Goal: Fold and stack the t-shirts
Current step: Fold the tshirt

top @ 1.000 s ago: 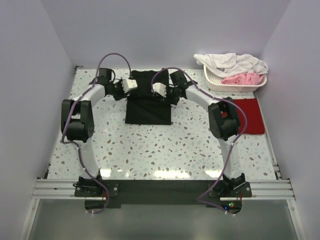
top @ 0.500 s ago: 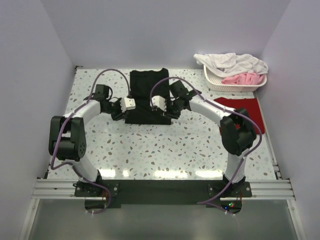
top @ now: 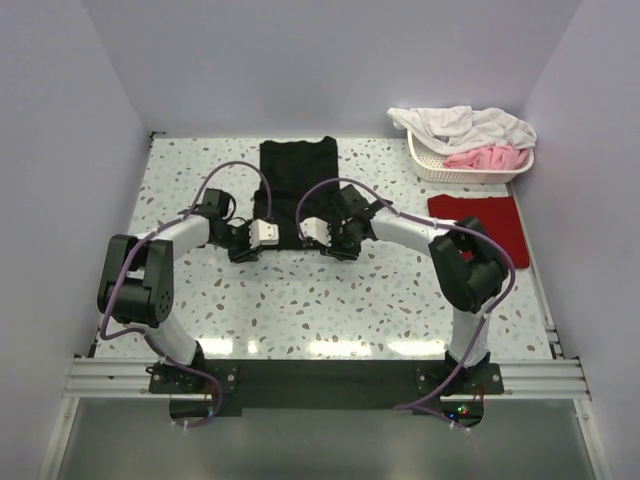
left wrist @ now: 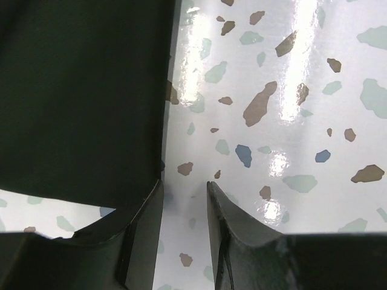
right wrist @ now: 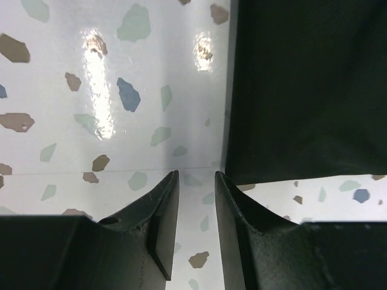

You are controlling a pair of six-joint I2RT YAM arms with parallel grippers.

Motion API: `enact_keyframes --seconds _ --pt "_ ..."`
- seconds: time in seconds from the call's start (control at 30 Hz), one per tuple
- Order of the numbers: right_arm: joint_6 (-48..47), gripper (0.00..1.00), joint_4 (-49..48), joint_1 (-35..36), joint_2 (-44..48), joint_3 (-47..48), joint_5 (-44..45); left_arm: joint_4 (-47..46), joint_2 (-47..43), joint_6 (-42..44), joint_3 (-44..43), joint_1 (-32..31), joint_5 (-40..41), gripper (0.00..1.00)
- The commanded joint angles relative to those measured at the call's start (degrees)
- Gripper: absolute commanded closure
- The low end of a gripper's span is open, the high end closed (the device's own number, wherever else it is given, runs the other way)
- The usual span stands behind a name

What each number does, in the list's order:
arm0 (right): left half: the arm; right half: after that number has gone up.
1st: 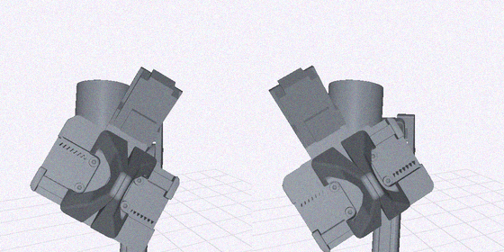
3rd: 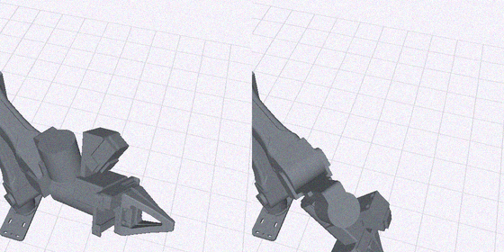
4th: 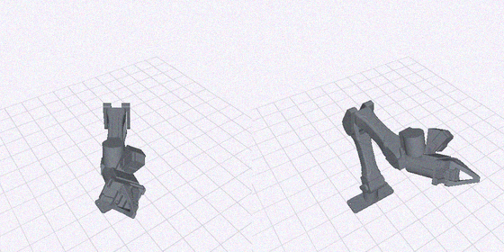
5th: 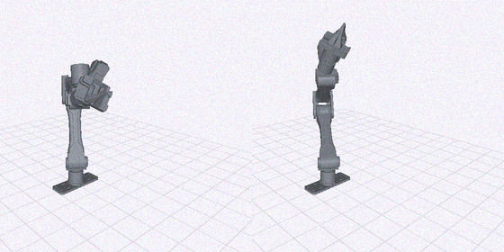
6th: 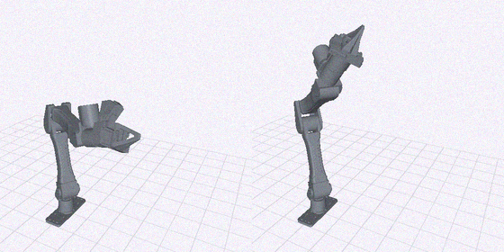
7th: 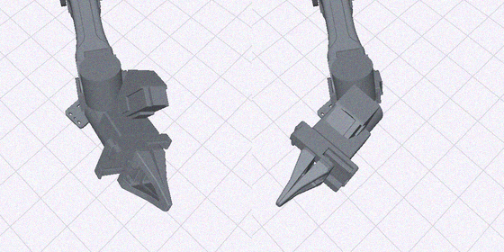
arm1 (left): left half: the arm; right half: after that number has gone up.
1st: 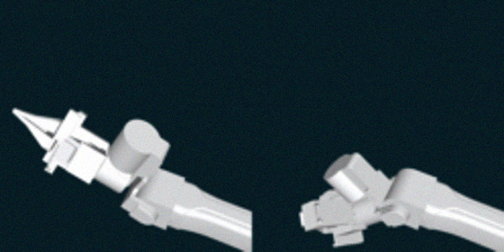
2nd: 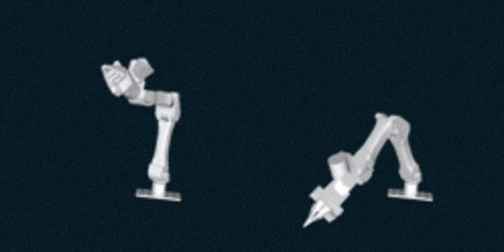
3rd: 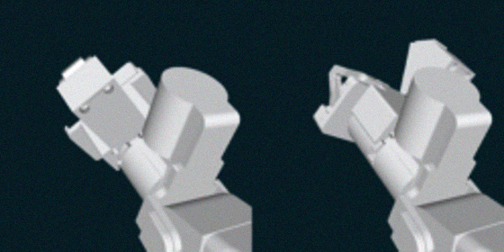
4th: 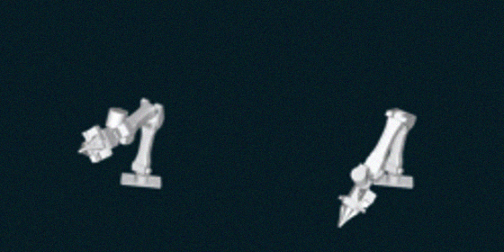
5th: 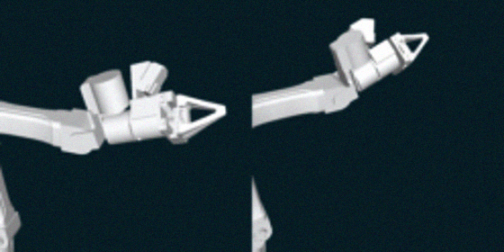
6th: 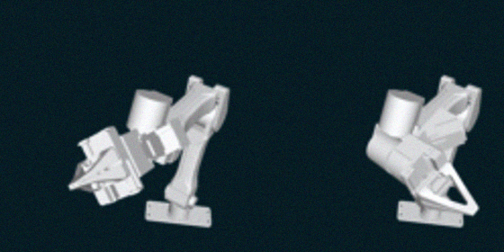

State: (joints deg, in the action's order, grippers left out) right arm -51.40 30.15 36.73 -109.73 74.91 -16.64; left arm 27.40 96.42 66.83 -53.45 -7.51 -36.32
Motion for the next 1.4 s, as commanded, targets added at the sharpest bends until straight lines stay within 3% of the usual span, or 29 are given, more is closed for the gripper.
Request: enact_keyframes --seconds 0.0,0.27,0.37,0.4,0.47,0.63,1.03,1.27,1.3,1.37 --pt "0.7 0.66 -4.3 0.3 -1.0 -0.9 2.4 -3.1 -1.2 2.3 1.1 -0.9 0.5 0.60" --pt "0.1 0.70 -8.4 0.6 -2.2 -2.8 5.5 -5.4 0.5 2.6 0.9 -1.2 2.9 0.62" --pt "-0.4 0.83 -9.1 0.6 -1.5 -3.8 5.5 -6.7 0.3 2.2 1.6 -1.2 3.5 0.67" --pt "0.0 0.93 -9.1 0.7 -1.4 -3.8 5.4 -7.0 0.4 2.0 1.7 -1.3 3.6 0.69" --pt "0.0 1.00 -9.1 0.6 -1.5 -3.5 5.6 -8.1 0.3 1.1 1.9 -1.5 4.2 0.77" --pt "-0.1 1.00 -8.7 0.5 -0.4 -3.5 5.3 -9.3 -0.5 0.6 2.0 -1.7 4.0 1.00" --pt "-0.7 1.00 -1.9 -3.2 4.7 3.8 2.3 -2.6 -5.2 -0.3 -4.6 -1.7 1.2 1.00" --pt "-2.7 1.00 3.0 -4.1 6.0 5.2 0.6 -0.9 -6.8 0.2 -4.0 -1.7 0.7 1.00" --pt "-2.4 0.91 4.3 -3.9 5.4 6.3 -0.5 -0.2 -6.8 0.7 -3.9 -1.7 0.5 0.84" --pt "-1.7 0.59 3.7 -3.9 5.5 5.8 -1.4 0.4 -7.6 1.5 -2.6 -1.7 -0.7 0.64"
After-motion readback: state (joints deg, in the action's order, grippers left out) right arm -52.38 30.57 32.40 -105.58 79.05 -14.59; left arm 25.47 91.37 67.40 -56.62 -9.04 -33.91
